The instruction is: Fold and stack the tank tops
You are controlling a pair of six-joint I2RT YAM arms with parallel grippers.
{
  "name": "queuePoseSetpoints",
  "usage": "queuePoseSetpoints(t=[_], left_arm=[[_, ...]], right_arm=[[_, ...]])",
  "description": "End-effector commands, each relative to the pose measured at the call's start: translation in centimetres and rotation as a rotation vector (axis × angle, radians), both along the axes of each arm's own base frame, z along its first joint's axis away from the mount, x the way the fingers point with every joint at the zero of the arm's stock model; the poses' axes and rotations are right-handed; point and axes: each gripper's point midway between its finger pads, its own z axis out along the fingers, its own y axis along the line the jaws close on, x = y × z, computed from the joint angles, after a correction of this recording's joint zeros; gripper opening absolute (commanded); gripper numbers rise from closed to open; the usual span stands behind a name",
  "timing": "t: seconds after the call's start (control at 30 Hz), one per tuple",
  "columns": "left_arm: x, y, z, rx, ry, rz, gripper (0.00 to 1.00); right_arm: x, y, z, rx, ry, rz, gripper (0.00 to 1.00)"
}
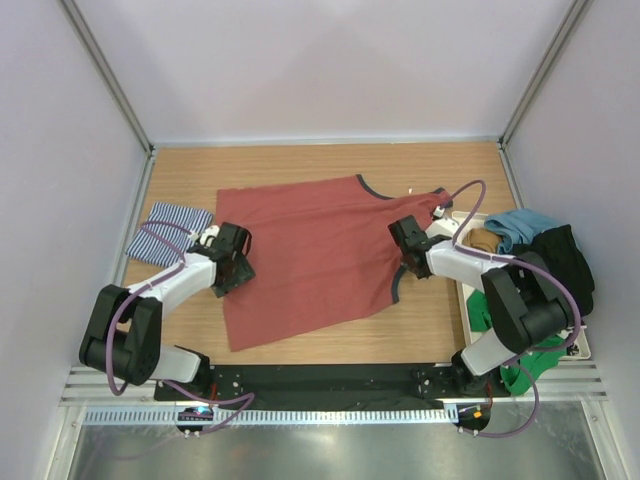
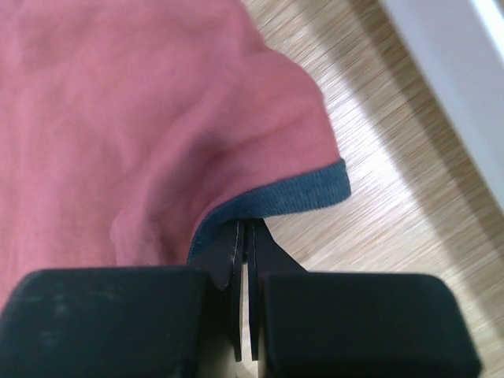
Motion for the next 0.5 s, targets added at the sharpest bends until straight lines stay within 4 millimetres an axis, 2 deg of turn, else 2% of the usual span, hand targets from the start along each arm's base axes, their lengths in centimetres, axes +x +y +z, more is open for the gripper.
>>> queuePoseSetpoints(t=[0.0,0.13,0.37,0.47], left_arm=[[0.1,0.7,0.5,0.010,-0.015,0.000,0.62],[0.3,1.2,0.5,-0.003,-0.010,0.008,0.62],[0.3,2.0,-0.4,-0.001,0.010,0.029,0.62],[0.0,2.4,-0.5,0.006,0.016,0.034,0.62]], right_arm=[[-2.6,-3.2,-1.6,-0.074,0.060,-0.083,0.01],[-3.2,-5.2,2.2,-0.117,-0.024,-0.159,0.01],[-4.0,-9.1,5.7,-0.157,-0.045,-0.255,0.06],[-4.7,-10.5,7.2,-0.220,-0.062,-0.294,0.12]])
